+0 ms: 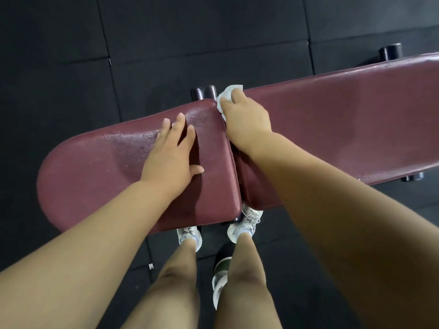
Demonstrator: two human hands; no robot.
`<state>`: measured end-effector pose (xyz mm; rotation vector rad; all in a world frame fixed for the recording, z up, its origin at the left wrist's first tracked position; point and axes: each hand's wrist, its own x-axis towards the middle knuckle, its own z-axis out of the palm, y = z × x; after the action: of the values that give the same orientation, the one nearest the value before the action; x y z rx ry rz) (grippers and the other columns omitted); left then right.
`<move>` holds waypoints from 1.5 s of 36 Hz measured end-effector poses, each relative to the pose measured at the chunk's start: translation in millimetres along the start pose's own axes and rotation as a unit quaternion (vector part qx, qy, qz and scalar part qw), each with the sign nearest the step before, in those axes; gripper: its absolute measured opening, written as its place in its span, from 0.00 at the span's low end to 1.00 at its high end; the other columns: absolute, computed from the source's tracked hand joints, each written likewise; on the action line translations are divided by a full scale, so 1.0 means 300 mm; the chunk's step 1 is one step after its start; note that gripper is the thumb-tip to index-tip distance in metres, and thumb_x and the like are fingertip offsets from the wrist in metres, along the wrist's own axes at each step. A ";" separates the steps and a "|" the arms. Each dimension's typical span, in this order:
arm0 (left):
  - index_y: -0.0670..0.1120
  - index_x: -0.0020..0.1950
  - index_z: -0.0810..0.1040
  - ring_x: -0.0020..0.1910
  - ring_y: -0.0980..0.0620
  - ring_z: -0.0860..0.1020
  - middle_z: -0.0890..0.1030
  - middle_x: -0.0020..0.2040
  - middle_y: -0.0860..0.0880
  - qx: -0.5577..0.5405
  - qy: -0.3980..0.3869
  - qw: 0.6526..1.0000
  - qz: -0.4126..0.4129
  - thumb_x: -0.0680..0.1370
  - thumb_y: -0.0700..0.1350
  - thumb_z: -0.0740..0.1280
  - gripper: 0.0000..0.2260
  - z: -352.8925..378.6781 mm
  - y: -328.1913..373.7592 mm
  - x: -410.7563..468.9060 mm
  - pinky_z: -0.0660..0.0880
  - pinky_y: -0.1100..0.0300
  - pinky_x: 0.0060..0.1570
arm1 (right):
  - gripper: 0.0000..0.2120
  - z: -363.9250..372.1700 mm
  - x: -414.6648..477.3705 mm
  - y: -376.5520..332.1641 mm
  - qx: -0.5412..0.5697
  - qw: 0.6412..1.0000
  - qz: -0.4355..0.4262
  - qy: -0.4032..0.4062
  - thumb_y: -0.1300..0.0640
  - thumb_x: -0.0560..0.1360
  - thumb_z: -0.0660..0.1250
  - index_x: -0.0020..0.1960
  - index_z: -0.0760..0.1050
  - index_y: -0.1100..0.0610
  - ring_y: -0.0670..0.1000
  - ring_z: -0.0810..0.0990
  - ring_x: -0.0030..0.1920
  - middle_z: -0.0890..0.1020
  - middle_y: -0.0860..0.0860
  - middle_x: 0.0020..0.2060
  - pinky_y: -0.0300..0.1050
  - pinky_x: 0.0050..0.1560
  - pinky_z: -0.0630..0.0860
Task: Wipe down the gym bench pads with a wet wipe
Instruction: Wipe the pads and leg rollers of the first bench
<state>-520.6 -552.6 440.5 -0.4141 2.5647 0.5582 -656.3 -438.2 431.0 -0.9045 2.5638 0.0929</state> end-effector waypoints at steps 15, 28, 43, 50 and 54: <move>0.48 0.78 0.49 0.76 0.47 0.38 0.39 0.78 0.52 -0.014 -0.011 1.000 -0.011 0.75 0.54 0.68 0.38 -0.002 0.004 0.001 0.48 0.50 0.74 | 0.22 0.088 -0.294 -0.013 0.076 0.994 0.016 -0.073 0.66 0.76 0.56 0.70 0.64 0.61 0.60 0.75 0.47 0.68 0.58 0.65 0.47 0.37 0.62; 0.47 0.78 0.50 0.76 0.44 0.41 0.41 0.78 0.49 0.023 -0.009 1.000 0.005 0.75 0.55 0.67 0.38 -0.017 -0.001 -0.005 0.48 0.51 0.74 | 0.27 0.213 -0.596 -0.025 0.057 0.981 0.031 -0.185 0.62 0.73 0.64 0.71 0.63 0.56 0.54 0.78 0.48 0.68 0.51 0.64 0.46 0.40 0.70; 0.47 0.76 0.60 0.75 0.45 0.53 0.55 0.77 0.49 0.023 0.014 1.000 -0.010 0.74 0.50 0.70 0.33 -0.057 -0.217 -0.096 0.59 0.47 0.71 | 0.17 -0.049 -0.276 -0.044 0.232 0.964 0.124 0.036 0.60 0.81 0.55 0.69 0.70 0.55 0.53 0.71 0.63 0.70 0.52 0.66 0.43 0.56 0.68; 0.45 0.77 0.57 0.75 0.47 0.50 0.53 0.78 0.50 -0.006 0.044 0.997 -0.060 0.73 0.55 0.70 0.37 -0.058 -0.322 -0.162 0.54 0.51 0.73 | 0.16 0.007 -0.045 -0.199 0.219 0.947 0.228 0.066 0.63 0.77 0.57 0.65 0.69 0.58 0.54 0.73 0.58 0.69 0.53 0.65 0.39 0.45 0.65; 0.43 0.76 0.57 0.76 0.48 0.49 0.52 0.78 0.51 -0.039 0.056 0.997 -0.046 0.73 0.53 0.70 0.38 -0.037 -0.359 -0.180 0.51 0.55 0.74 | 0.21 0.049 -0.040 -0.392 0.199 0.976 0.067 0.055 0.68 0.73 0.59 0.64 0.68 0.55 0.55 0.75 0.51 0.69 0.53 0.63 0.44 0.43 0.69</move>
<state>-438.5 -641.5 443.5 -0.6030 2.6214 0.6194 -570.4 -520.8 431.2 -0.5969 2.6047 -0.4292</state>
